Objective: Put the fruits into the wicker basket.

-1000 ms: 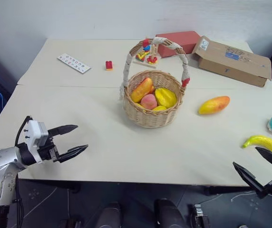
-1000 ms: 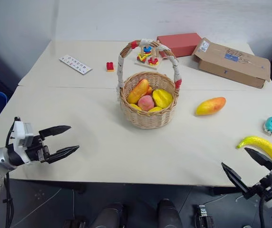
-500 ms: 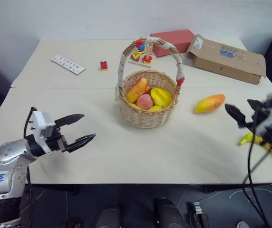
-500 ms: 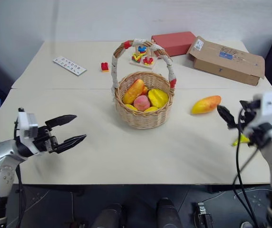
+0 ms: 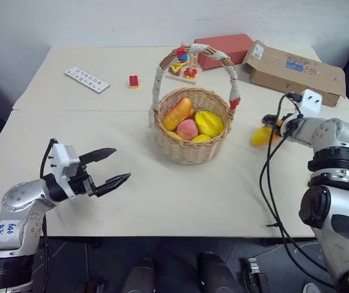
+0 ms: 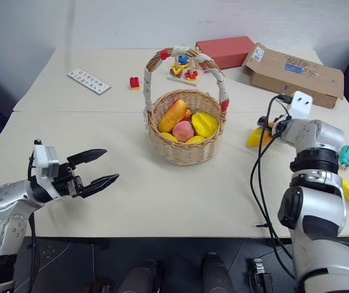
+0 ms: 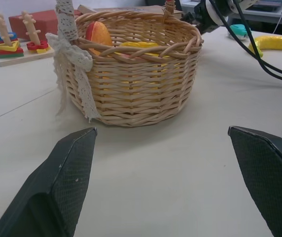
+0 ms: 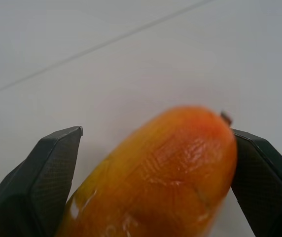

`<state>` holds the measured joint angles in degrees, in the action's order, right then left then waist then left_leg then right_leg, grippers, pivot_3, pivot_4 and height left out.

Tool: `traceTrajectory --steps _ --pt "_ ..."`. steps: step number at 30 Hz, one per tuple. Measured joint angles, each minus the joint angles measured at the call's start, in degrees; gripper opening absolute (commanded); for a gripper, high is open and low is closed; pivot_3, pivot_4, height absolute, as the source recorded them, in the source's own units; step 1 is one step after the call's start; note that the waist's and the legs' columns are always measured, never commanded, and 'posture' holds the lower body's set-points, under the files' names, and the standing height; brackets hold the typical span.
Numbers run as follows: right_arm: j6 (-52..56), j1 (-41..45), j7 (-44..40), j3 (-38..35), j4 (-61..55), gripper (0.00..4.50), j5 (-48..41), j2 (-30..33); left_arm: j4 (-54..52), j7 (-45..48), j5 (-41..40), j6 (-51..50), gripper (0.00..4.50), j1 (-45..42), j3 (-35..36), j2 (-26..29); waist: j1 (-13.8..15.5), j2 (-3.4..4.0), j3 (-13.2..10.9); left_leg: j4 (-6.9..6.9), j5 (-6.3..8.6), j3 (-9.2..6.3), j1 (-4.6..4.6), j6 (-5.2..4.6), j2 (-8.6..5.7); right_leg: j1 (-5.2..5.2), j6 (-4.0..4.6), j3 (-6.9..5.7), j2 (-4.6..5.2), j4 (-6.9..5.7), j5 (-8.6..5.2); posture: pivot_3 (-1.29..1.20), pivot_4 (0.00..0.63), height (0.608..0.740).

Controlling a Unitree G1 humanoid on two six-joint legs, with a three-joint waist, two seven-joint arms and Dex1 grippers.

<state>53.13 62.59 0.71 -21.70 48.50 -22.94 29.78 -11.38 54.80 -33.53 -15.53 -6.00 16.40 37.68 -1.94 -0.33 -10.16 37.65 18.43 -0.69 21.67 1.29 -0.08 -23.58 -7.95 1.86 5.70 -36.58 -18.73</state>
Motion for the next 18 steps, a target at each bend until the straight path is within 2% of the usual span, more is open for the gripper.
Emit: traceTrajectory --steps 2,4,8,10,13,15,18 --pt "3.0 0.4 -0.9 -0.6 -0.2 3.56 -0.4 0.0 -0.7 0.0 -0.2 -0.1 4.50 0.2 0.0 0.0 0.0 0.00 0.0 0.11 0.00 -0.03 0.00 0.00 0.02 0.03 0.00 -0.01 -0.04 -0.11 0.00 0.00 0.150 0.740" --pt "5.9 0.3 -2.1 -0.7 -1.4 2.87 -0.8 0.0 -1.6 0.3 -0.9 -0.5 4.50 0.2 0.0 0.0 0.0 0.00 0.0 0.16 0.00 -0.03 0.00 0.00 0.03 0.03 0.00 0.01 -0.06 -0.15 0.00 0.00 0.150 0.740" --pt "8.5 -1.7 -4.1 -1.1 -5.4 2.80 -1.3 0.0 -3.6 1.2 -2.4 -1.8 4.50 0.1 -0.2 0.0 -0.1 0.00 0.0 0.18 0.01 -0.03 0.00 -0.01 0.02 0.01 0.00 0.01 -0.08 -0.23 0.00 0.00 0.150 0.740" --pt "9.1 -5.8 -8.7 -0.5 -11.8 2.80 -3.0 0.7 -5.1 1.4 -3.2 -2.6 4.50 -0.3 -1.0 0.0 0.0 -0.01 0.0 0.17 0.02 -0.05 0.02 -0.03 0.02 0.00 0.00 0.02 -0.07 -0.22 0.00 0.00 0.150 0.740" --pt "12.5 -16.6 -21.1 1.4 -30.0 2.80 -9.2 6.8 -7.9 1.1 -5.6 -4.6 4.50 -0.7 -0.8 0.2 0.8 0.08 0.0 0.37 0.07 -0.33 0.55 -0.11 0.04 -0.25 -0.05 -0.09 -0.03 -0.20 0.02 0.00 0.150 0.740" --pt "16.1 -23.8 -30.5 1.7 -43.8 2.80 -15.8 13.6 -8.7 0.7 -6.9 -5.7 4.50 -1.4 -0.7 0.3 1.1 0.10 -0.1 0.40 0.13 -0.33 0.65 -0.22 0.00 -0.29 -0.08 -0.08 0.00 -0.09 0.04 0.00 0.150 0.740" --pt "21.4 -27.5 -41.3 0.9 -60.2 2.80 -27.6 19.7 -9.2 -0.6 -8.7 -7.8 4.50 -3.3 -0.6 0.3 0.5 0.06 -0.1 0.46 0.19 -0.24 0.51 -0.31 0.01 -0.05 -0.30 -0.08 -0.12 0.24 0.16 0.00 0.150 0.740"
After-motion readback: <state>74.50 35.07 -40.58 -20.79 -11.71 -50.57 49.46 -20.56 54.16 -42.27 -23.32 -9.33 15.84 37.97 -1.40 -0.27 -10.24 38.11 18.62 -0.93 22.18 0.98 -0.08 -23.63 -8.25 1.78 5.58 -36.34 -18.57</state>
